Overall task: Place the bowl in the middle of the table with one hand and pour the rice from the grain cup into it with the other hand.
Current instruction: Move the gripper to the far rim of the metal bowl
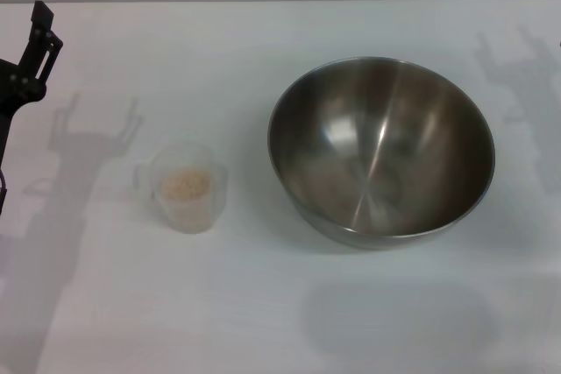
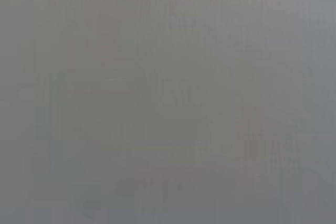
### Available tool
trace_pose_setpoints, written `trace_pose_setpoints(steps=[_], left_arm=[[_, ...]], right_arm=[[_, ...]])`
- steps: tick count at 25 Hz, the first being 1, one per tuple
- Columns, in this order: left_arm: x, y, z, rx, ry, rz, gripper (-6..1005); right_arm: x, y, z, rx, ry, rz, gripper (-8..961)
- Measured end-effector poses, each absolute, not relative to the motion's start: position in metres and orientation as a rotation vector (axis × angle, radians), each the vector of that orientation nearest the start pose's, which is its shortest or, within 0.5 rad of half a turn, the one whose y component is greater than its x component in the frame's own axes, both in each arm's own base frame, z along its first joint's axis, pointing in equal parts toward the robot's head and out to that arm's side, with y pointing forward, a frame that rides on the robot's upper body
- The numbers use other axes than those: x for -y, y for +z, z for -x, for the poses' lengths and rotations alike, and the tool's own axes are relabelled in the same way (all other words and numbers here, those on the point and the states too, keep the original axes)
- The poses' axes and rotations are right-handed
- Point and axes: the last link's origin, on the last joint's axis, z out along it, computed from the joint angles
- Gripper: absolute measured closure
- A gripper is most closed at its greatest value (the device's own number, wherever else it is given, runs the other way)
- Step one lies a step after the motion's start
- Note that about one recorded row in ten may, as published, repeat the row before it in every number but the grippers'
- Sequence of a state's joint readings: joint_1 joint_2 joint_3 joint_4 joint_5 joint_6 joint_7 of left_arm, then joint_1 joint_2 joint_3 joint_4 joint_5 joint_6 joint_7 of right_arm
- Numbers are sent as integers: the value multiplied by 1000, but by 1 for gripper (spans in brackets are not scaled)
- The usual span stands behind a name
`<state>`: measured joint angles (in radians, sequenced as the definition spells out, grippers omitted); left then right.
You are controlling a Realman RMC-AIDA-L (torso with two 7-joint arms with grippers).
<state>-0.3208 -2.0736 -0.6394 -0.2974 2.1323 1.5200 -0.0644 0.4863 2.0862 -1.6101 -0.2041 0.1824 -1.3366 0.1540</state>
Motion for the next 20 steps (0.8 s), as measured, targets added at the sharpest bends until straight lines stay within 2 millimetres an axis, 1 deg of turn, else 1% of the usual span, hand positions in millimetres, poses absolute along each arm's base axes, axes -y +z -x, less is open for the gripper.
trace_pose_setpoints(steps=[9, 13, 17, 20], left_arm=[[-288, -3, 293, 327, -963, 1477, 128], [-288, -4, 293, 329, -964, 1477, 128], [-288, -4, 293, 330, -964, 1476, 128], [-287, -5, 293, 331, -968, 1476, 128]], right_arm=[[-357, 30, -282, -233, 879, 1493, 299], [-355, 31, -280, -145, 810, 1483, 305], [-356, 32, -277, -25, 700, 1466, 312], [-359, 33, -273, 6, 669, 1461, 316]])
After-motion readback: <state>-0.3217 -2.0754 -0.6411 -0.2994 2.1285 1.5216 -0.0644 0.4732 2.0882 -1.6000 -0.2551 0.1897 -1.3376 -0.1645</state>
